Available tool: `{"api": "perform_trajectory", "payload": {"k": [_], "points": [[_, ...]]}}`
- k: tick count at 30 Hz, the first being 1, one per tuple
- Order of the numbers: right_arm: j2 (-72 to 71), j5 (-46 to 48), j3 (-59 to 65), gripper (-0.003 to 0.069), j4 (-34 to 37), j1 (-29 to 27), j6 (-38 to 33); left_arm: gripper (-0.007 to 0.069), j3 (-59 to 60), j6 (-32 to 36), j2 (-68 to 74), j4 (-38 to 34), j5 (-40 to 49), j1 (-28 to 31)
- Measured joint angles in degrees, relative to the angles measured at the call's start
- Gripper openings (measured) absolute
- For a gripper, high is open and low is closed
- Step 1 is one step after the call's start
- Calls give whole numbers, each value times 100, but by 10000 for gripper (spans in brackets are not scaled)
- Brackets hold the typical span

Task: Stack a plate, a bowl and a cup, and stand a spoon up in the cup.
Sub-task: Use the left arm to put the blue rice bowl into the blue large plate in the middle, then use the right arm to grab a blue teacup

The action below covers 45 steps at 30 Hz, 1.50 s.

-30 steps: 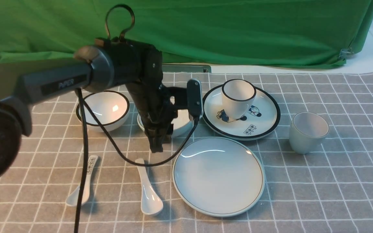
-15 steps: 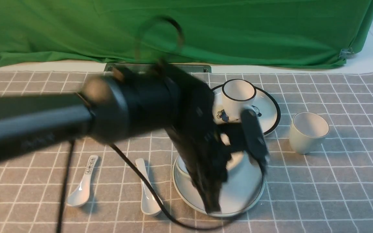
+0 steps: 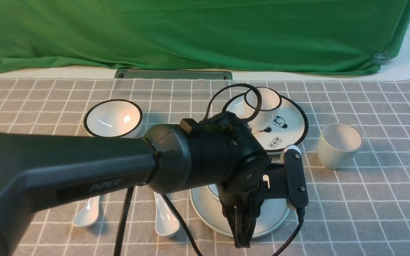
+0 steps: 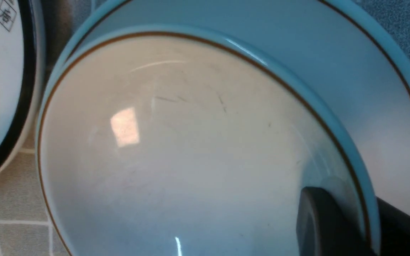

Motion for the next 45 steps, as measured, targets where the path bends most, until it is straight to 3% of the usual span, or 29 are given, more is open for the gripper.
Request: {"api": "perform_trajectory", "payload": {"k": [4,5,6,9,13,15,19,24,27,36,45], "points": [[121,159,-11,178,0,6,277,149,0,78,40,-231,34,0],[340,194,-26,254,-1,6,328,232,0,108,31,-375,40,0],[372,194,-31,263,-1,6,327,232,0,115,34,-375,40,0],[955,175,-38,384,5,6,373,393,0,123,-88,-457,101,0],[1825,-344,-38,413,-1,6,241,529,0,-384,-556,-660,265,-2],[2130,-591,-57,408,-1,6,124,539,5,-789,-943,-912,306,-2],[3269,-1015,-321,398,-89,6,-181,443,213,-1475,-2055,-1492,234,-2],[4997,-1210,-1161,398,-403,6,-513,116,1322,-1821,-3917,-1870,-427,4],[5886,-1224,-1843,398,-446,-44,-686,21,2322,-2008,-5029,-2003,-1007,4],[7897,-1263,-3424,398,-240,-626,-1041,6,4530,-2386,-7158,-2389,-2541,4],[9289,-1022,-4283,394,-154,-886,-1083,8,4831,-2426,-7555,-2505,-2873,4]]}}
